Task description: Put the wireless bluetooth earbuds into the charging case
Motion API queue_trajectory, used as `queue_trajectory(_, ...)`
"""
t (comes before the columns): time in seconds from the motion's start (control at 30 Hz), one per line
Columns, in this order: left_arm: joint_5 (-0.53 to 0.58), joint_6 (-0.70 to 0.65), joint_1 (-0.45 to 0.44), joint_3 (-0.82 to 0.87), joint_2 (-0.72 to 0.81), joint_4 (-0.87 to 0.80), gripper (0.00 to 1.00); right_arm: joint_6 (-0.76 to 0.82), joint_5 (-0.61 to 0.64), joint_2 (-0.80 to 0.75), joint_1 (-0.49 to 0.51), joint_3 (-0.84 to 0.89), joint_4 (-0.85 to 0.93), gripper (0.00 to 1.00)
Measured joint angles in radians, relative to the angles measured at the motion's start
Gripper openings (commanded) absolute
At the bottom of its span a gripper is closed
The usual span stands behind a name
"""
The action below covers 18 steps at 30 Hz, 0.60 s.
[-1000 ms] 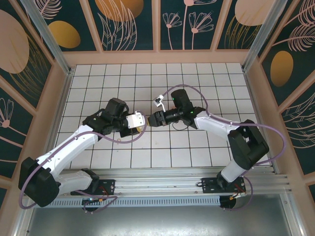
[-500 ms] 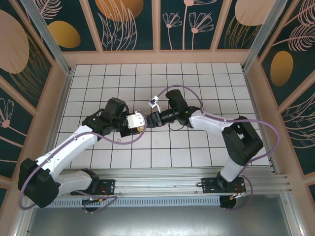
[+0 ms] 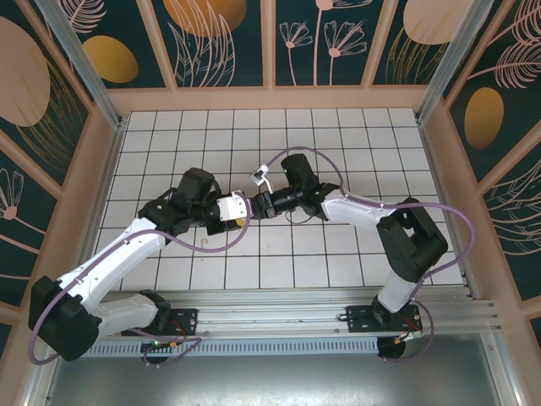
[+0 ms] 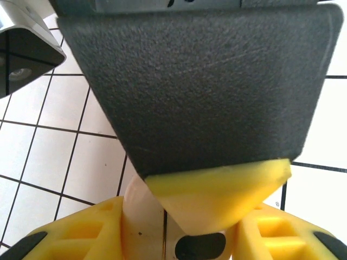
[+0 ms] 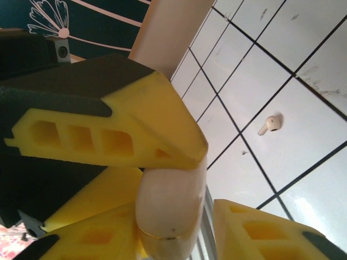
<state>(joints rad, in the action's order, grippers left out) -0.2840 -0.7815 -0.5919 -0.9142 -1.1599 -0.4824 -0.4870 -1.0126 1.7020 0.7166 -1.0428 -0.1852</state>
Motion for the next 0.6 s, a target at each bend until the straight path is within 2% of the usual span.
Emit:
queue_trajectory(0.1, 0.003, 0.000, 0.000, 0.000, 0.000, 0.000, 0.40, -0.003, -0.008, 0.000, 0.000, 0.000, -0.008, 0.27)
queue_trajectory(0.23, 0.005, 0.010, 0.000, 0.000, 0.000, 0.001, 0.64, -0.002, -0.004, -0.002, -0.003, 0.008, -0.035, 0.24)
queue_trajectory(0.43, -0.031, 0.108, -0.018, 0.000, 0.006, 0.066, 0.64, -0.021, 0.035, -0.103, -0.050, 0.167, -0.155, 0.22)
queue_trajectory(0.6, -0.026, 0.236, -0.026, 0.062, 0.042, 0.227, 0.63, -0.028, 0.075, -0.165, -0.149, 0.271, -0.292, 0.21)
